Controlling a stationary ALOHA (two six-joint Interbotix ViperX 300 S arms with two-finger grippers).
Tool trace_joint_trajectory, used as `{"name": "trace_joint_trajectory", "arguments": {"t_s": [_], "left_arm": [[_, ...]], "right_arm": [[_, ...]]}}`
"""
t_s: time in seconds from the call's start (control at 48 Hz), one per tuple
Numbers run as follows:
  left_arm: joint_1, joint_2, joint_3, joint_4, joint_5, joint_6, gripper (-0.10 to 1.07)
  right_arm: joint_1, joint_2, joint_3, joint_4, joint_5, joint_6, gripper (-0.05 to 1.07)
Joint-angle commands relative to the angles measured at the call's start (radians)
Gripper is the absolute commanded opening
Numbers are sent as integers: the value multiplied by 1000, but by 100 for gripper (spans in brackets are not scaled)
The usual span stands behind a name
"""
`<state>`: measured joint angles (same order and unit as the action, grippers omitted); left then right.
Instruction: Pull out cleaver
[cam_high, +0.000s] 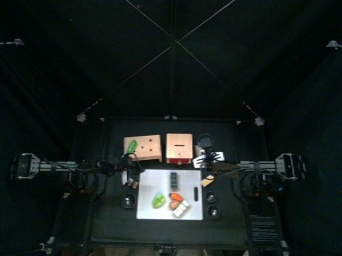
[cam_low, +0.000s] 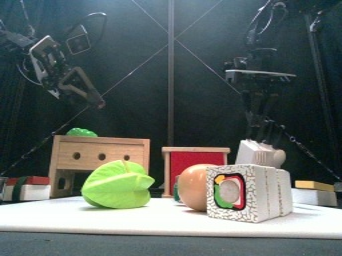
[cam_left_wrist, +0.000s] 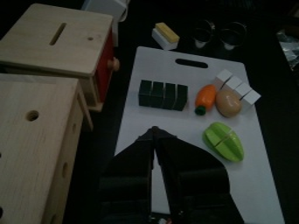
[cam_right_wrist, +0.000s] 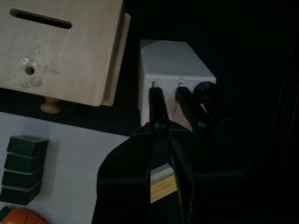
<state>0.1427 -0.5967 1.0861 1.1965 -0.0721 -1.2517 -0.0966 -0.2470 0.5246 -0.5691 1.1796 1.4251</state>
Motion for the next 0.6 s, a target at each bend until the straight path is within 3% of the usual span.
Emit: {"name": "trace_joint_trajectory", "arguments": {"t_s": [0.0,0.583], "left_arm": [[-2,2,-11,-2,-3,2,48],[0,0,-9,-2,-3,2,48]], "right_arm": [[11,-29,-21,2,2,2,48],[86,-80,-37,-6,38,0,48]]}}
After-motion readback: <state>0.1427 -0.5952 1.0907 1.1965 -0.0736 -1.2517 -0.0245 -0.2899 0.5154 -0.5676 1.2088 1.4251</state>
